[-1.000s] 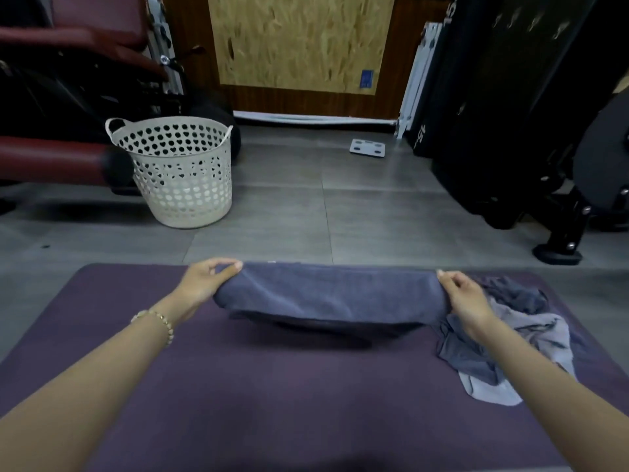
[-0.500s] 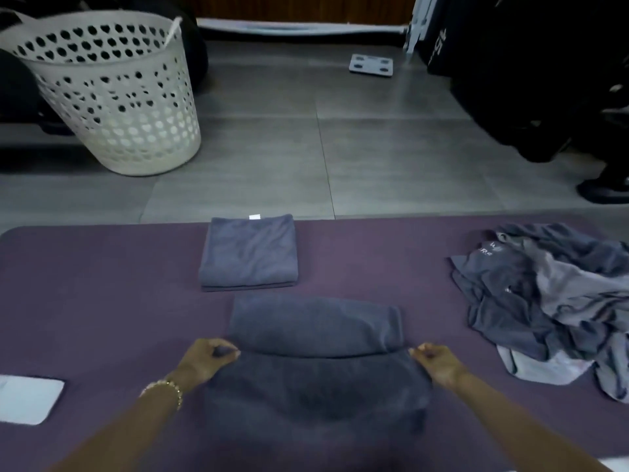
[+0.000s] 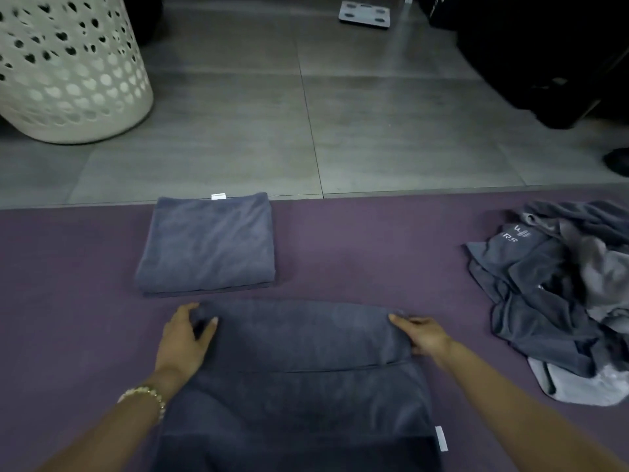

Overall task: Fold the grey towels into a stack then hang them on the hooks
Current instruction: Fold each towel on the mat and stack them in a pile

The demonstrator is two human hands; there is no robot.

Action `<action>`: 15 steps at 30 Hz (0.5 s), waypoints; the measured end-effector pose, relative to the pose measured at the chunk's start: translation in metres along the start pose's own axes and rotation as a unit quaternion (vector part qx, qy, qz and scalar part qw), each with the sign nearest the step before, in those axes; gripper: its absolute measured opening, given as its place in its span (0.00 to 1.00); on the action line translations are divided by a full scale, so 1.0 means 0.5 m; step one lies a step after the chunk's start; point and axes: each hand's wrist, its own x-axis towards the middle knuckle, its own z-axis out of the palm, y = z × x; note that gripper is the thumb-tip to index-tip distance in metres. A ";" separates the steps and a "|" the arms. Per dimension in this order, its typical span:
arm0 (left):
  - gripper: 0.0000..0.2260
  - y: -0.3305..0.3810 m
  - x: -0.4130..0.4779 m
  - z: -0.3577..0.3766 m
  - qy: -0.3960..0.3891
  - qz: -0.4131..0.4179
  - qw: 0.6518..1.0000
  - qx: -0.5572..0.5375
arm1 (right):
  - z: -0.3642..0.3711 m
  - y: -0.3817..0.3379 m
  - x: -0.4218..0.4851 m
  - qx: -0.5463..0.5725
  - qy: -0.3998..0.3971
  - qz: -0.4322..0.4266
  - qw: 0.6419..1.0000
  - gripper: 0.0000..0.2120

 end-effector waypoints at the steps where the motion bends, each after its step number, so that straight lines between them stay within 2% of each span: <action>1: 0.18 0.007 0.006 0.000 0.012 -0.018 0.999 -0.028 | 0.007 -0.006 0.006 0.017 -0.007 -0.002 1.000 0.06; 5: 0.16 0.010 0.027 -0.003 0.021 -0.011 0.999 -0.036 | 0.020 -0.025 0.042 0.107 0.066 -0.121 0.985 0.11; 9: 0.15 0.008 0.035 -0.004 0.043 -0.026 0.996 -0.070 | 0.015 -0.030 0.066 0.025 0.061 -0.108 0.992 0.05; 13: 0.18 0.006 0.031 -0.002 0.066 -0.025 0.989 -0.127 | 0.004 -0.019 0.090 -0.011 0.098 -0.117 0.988 0.11; 15: 0.19 0.002 0.029 -0.004 0.066 -0.027 0.987 -0.144 | -0.003 -0.016 0.087 -0.023 0.132 -0.123 0.983 0.05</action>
